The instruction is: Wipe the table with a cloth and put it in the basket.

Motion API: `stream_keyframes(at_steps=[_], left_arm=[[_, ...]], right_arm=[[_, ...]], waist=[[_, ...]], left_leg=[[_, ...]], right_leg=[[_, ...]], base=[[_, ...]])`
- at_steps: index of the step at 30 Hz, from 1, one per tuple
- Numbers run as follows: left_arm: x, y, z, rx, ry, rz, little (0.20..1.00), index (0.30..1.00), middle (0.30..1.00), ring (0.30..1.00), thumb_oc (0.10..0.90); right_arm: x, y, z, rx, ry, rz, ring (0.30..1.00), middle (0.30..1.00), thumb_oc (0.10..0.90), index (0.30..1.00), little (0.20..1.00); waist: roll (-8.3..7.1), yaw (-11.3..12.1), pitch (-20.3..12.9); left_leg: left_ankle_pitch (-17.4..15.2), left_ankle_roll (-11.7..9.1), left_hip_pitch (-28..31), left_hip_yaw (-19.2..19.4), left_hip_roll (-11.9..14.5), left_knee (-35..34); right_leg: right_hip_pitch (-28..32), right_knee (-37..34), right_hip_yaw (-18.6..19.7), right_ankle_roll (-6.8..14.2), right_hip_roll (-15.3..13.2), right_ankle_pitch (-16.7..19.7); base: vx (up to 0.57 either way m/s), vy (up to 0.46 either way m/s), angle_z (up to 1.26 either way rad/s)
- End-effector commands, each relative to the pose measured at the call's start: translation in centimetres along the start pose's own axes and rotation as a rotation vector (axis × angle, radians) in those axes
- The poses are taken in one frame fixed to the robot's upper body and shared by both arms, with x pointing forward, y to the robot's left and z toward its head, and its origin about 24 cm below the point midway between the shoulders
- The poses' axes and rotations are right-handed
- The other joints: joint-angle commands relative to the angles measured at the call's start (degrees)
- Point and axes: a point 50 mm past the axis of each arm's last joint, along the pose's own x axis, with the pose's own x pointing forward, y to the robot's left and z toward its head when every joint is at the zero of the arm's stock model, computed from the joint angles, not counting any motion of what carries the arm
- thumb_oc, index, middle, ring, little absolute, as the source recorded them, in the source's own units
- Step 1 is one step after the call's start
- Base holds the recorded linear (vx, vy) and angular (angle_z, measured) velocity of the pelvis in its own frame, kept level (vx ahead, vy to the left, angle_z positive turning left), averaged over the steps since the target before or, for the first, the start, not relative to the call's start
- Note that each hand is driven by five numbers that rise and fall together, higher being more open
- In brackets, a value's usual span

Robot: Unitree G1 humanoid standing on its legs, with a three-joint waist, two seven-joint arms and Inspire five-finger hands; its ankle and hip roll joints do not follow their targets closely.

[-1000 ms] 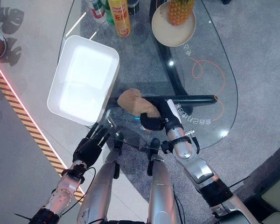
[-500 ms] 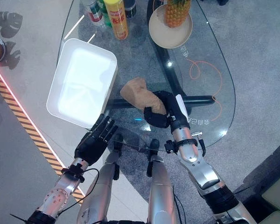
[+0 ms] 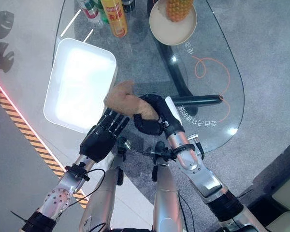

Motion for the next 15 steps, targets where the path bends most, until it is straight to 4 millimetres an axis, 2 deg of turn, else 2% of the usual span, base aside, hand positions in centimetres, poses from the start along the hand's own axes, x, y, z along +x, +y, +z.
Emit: stream_keyframes(at_steps=[1, 8, 15], left_arm=[[0.0, -3.3, 0.6, -0.014, -0.042, -0.167, 0.900, 0.900, 0.900, 0.900, 0.800], [0.5, -4.1, 0.4, -0.010, -0.031, -0.204, 0.900, 0.900, 0.900, 0.900, 0.800], [0.5, -5.5, 0.6, -0.070, -0.064, -0.313, 0.900, 0.900, 0.900, 0.900, 0.800]], right_arm=[[-0.3, 0.6, 8.4, -0.019, -0.449, 0.074, 0.300, 0.300, 0.100, 0.300, 0.200], [0.1, 1.6, 8.3, -0.100, -0.431, 0.101, 0.300, 0.300, 0.100, 0.300, 0.200], [0.3, 1.7, 6.6, -0.182, -0.335, 0.060, 0.300, 0.300, 0.100, 0.300, 0.200]], waist=[[-1.29, -0.3, -1.4], [-1.29, -0.1, -1.4], [-1.01, 0.0, -1.4]], left_leg=[[-7.6, 2.8, -1.3, 4.2, -3.8, 8.7], [-7.4, 2.8, -1.8, 3.8, -4.0, 8.8], [-7.4, 2.7, -1.9, 3.7, -4.2, 8.6]], right_leg=[[1.9, -6.2, -1.9, 0.2, 3.3, 5.0], [1.6, -6.2, -2.1, 0.2, 3.2, 5.0], [1.5, -6.4, -2.1, 0.1, 3.0, 4.9]], base=[[0.00, 0.000, 0.00], [0.00, 0.000, 0.00], [0.00, 0.000, 0.00]])
